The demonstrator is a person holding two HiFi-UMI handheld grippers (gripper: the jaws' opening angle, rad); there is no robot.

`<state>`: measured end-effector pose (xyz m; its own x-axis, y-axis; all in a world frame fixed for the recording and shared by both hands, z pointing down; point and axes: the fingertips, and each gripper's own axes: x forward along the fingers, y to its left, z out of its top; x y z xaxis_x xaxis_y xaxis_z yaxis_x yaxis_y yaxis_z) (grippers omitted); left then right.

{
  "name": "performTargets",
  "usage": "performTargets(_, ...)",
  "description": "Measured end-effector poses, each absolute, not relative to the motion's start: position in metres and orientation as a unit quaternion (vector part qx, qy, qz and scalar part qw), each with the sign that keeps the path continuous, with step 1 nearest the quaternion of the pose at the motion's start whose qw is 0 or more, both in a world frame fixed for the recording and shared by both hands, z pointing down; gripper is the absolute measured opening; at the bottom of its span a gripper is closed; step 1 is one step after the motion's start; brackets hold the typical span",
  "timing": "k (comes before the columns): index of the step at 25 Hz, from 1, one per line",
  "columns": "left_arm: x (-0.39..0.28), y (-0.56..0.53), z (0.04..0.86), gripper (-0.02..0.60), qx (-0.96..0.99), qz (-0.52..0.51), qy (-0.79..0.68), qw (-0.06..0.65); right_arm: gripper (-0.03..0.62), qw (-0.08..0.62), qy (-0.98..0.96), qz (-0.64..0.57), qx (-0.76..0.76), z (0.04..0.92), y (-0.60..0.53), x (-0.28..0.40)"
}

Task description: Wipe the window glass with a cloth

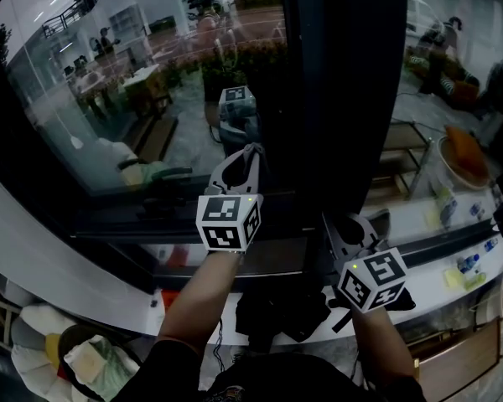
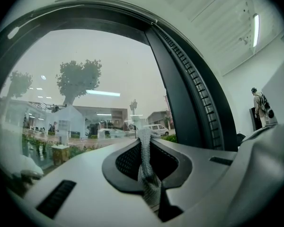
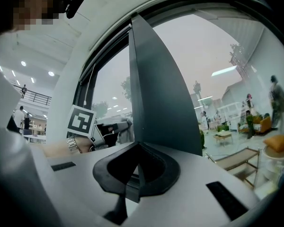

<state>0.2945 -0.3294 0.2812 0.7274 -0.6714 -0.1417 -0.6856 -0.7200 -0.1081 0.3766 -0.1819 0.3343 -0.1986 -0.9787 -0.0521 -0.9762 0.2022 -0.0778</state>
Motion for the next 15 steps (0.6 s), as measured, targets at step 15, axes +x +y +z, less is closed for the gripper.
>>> performTargets(15, 0.297, -0.298, 0.24, 0.035, -0.935, 0.074, 0.335, 0.092, 0.026, 0.054, 0.776, -0.007, -0.628, 0.328, -0.172, 0.371)
